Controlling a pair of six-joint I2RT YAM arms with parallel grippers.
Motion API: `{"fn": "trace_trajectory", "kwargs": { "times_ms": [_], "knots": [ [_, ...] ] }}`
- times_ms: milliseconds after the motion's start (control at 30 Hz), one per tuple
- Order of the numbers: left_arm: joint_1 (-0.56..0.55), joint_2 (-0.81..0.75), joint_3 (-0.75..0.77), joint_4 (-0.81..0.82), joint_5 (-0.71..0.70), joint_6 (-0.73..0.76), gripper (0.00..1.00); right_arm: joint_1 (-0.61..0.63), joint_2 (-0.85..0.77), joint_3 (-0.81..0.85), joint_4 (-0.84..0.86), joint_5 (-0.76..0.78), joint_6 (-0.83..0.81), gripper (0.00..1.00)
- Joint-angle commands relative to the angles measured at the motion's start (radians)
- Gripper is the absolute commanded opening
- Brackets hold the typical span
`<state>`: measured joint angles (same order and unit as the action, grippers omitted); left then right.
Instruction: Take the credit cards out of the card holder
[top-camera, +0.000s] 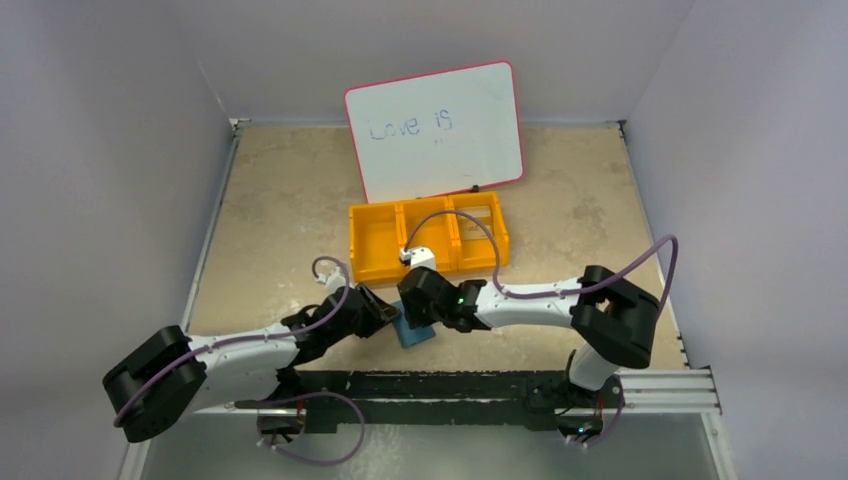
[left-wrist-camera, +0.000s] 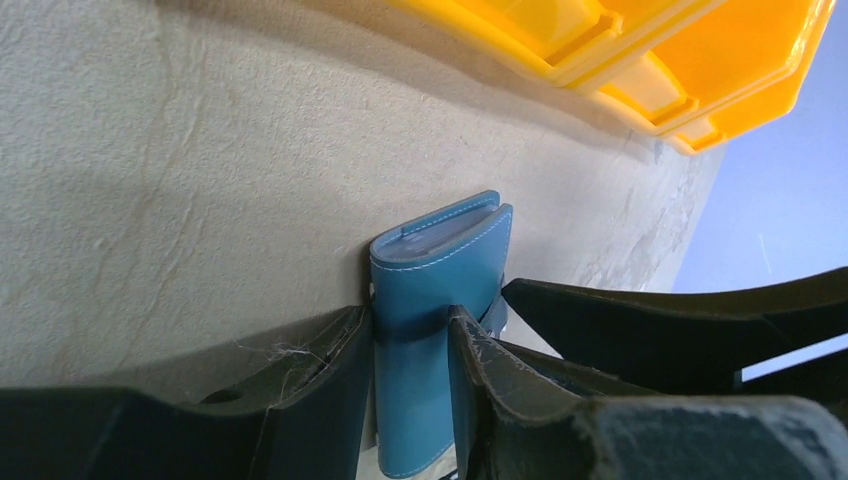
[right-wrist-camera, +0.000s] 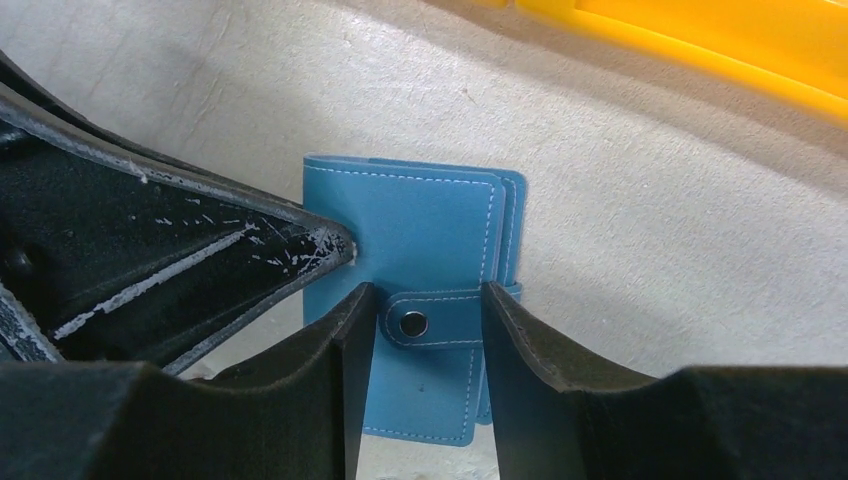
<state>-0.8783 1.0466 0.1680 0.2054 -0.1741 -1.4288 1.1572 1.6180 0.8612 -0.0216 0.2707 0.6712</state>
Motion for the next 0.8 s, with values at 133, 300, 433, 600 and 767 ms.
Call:
{"fn": "trace_trajectory", "kwargs": {
  "times_ms": [133, 300, 433, 600, 767],
  "knots": [
    [-0.005, -0.002, 0.010, -0.060, -0.053, 0.037, 0.30, 0.062, 0.030, 0.098, -0.173, 0.120, 0.053, 0.47],
    [-0.005, -0.013, 0.025, -0.083, -0.079, 0.057, 0.25, 0.075, 0.043, 0.151, -0.209, 0.117, 0.073, 0.46],
    [-0.005, -0.002, 0.030, -0.085, -0.080, 0.063, 0.21, 0.093, 0.047, 0.156, -0.228, 0.135, 0.105, 0.43],
    [-0.005, 0.001, 0.030, -0.079, -0.075, 0.064, 0.21, 0.093, 0.100, 0.169, -0.252, 0.149, 0.151, 0.43],
    [-0.005, 0.007, 0.028, -0.077, -0.070, 0.065, 0.21, 0.093, 0.135, 0.187, -0.322, 0.208, 0.199, 0.41]
  ]
}}
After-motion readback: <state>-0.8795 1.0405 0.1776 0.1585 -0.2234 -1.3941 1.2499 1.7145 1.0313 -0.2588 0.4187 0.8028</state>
